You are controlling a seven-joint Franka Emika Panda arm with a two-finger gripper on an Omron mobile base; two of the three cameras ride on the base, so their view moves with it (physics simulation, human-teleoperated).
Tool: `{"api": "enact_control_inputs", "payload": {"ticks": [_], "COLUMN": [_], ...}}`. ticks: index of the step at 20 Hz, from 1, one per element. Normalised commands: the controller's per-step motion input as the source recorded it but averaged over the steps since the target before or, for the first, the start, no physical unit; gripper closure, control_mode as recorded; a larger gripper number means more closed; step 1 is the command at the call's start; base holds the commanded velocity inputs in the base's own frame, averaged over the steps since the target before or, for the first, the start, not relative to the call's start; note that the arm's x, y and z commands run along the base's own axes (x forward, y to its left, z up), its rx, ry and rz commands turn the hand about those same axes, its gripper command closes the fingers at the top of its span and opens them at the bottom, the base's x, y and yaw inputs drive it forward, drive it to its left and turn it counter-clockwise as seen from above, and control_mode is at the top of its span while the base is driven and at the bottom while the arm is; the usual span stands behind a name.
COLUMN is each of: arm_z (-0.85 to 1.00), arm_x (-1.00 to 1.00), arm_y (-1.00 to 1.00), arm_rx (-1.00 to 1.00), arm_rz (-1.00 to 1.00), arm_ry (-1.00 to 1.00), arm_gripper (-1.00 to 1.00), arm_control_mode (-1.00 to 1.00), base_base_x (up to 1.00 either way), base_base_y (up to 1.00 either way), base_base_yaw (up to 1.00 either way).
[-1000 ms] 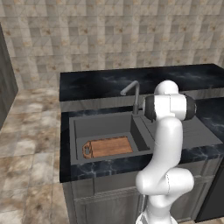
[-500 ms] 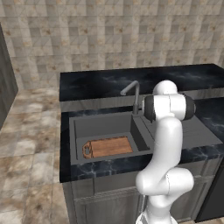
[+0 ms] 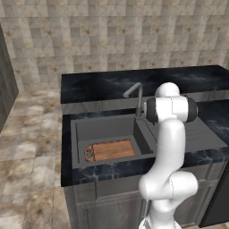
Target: Turn on the sink faucet with hot water and rinse the cutting board for ten seconds, then turn off the faucet. Push the cutting board to reach the water if necessary.
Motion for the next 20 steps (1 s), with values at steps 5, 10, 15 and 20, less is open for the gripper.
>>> {"api": "enact_control_inputs", "payload": {"ticks": [5,10,15,20], "arm_z": [-0.03,0.0,0.0,0.0], "arm_x": [0.11,0.03,0.0,0.06], "arm_y": [0.0,0.03,0.04,0.0], "arm_rx": [0.0,0.0,0.0,0.0], "arm_rz": [0.0,0.0,0.0,0.0], "arm_ry": [-0.03,-0.01,0.0,0.0], "arm_gripper": [-1.0,-1.0,-1.0,-1.0], "arm_control_mode": [-1.0,-1.0,-1.0,-1.0], "base_base_x": [0.0,0.0,0.0,0.0], "base_base_y": [0.0,0.0,0.0,0.0], "base_base_yaw": [0.0,0.0,0.0,0.0]}}
